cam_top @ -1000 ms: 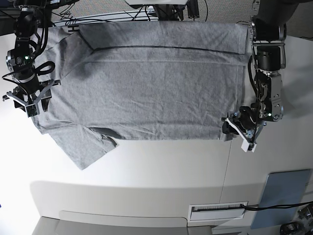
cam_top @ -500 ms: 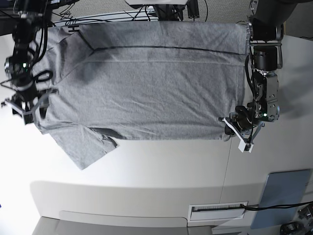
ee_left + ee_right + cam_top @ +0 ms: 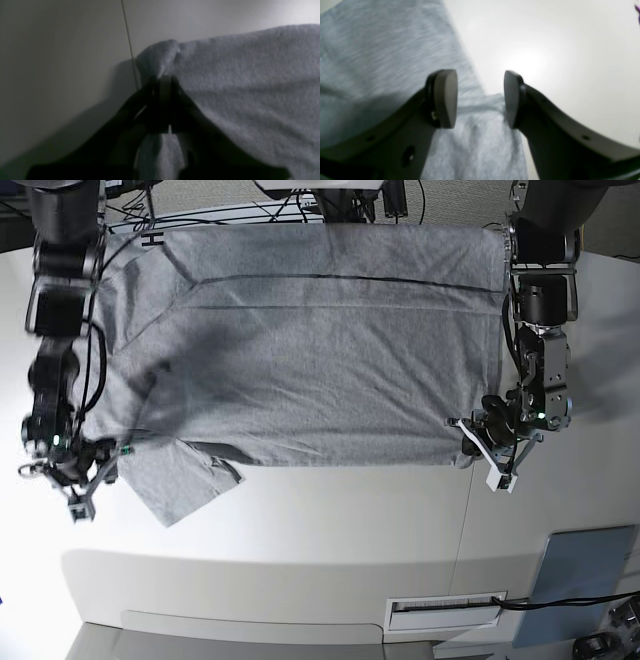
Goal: Fold the T-shirt properly
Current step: 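Lift the hem corners with both grippers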
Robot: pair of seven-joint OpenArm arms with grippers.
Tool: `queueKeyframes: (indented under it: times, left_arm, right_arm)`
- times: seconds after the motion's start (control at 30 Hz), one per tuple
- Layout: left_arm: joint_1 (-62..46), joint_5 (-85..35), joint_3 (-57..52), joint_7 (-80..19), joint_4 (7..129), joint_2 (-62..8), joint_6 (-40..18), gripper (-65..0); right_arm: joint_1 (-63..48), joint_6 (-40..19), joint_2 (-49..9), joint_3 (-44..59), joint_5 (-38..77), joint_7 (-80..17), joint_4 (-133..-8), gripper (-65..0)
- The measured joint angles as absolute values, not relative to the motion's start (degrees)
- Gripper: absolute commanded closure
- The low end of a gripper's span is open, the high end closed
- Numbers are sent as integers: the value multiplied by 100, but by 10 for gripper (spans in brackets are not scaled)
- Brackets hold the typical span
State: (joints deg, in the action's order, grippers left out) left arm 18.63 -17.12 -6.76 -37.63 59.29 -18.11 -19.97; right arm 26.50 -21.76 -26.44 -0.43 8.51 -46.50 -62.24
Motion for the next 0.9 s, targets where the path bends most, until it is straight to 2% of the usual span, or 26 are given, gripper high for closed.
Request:
queueKeyframes:
  times: [0.23,0.4,0.67,0.8,0.9]
  left_arm:
    - [1863,-1710,-676,-3765,5929,-1811,-1997,0]
    - [1861,-1712,-676,-3763,5929,-1811,-1997,0]
    - [1861,-1699,-676,-3763,5929,-1811,-1994,0]
    - [1863,-1706,-676,-3815,5929,-1811,-1994,0]
    - [1863,-1715,-676,-3833,5929,-1811,-1994,0]
  right_arm:
    - [3688,-2724,-2648,-73,764,-4219,-4064,-296]
    - [3929,-2775,-2630,-75,436,-3479,-2989,-296]
    - [3988,-2818,-2438,-43,-217,-3079,-2639,-291]
    - [4003,-2788,-2342,-40,-322,-3076,-2657,-240]
    - [4003,-2814,-2311,-40,-408,-3079,-2659,-175]
